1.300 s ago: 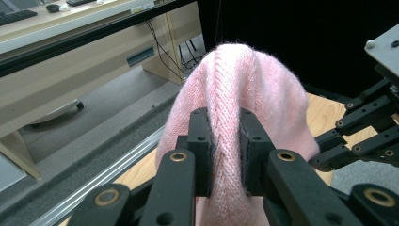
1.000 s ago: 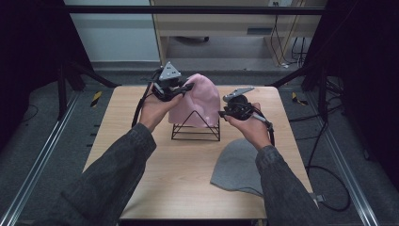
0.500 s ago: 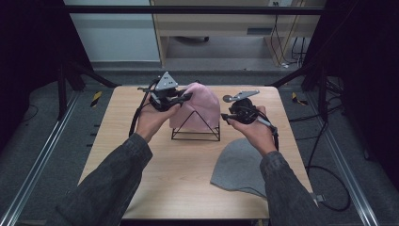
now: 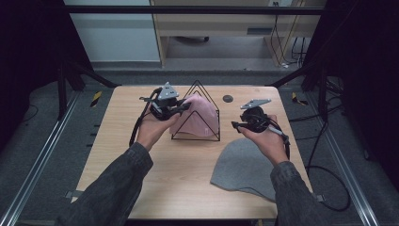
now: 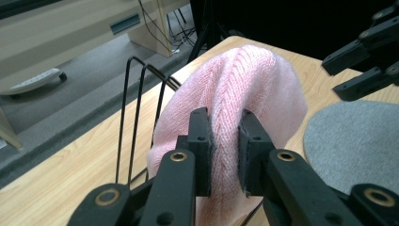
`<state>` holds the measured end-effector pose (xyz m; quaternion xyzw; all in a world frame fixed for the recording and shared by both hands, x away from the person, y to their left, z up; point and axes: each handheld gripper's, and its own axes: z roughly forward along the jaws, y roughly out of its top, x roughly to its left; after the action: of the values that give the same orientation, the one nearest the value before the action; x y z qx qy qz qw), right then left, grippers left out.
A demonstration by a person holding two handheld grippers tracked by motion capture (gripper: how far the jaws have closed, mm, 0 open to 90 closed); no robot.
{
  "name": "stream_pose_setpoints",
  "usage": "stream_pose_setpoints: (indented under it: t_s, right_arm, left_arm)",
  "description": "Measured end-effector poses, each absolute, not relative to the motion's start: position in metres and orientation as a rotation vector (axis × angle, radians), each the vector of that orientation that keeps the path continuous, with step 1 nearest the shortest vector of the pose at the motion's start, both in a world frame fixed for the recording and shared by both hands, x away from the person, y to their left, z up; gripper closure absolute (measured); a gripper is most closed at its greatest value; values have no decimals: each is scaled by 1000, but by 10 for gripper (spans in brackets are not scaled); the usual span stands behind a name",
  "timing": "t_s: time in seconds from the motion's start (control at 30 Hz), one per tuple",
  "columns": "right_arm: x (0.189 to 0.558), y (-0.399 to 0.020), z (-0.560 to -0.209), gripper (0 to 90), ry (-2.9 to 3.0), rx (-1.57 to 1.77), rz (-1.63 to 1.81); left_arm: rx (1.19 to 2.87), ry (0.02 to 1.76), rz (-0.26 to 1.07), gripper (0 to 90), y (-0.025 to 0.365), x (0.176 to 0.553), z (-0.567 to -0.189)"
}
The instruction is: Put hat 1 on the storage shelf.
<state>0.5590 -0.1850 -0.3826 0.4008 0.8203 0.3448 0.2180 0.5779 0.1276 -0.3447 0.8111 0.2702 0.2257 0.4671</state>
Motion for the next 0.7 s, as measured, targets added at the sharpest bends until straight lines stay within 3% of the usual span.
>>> stream_pose_setpoints:
  t_s: [0.43, 0.6, 0.7]
  right_arm:
    - [552, -204, -388, 434, 2264, 1154, 927]
    - [550, -211, -389, 405, 2262, 1176, 927]
    - [549, -215, -390, 368, 2274, 1181, 915]
  left_arm:
    - [1993, 670, 560, 741, 130, 574, -348]
    - [1958, 680, 604, 605, 131, 567, -344]
    - [1973, 684, 625, 472, 131, 560, -342]
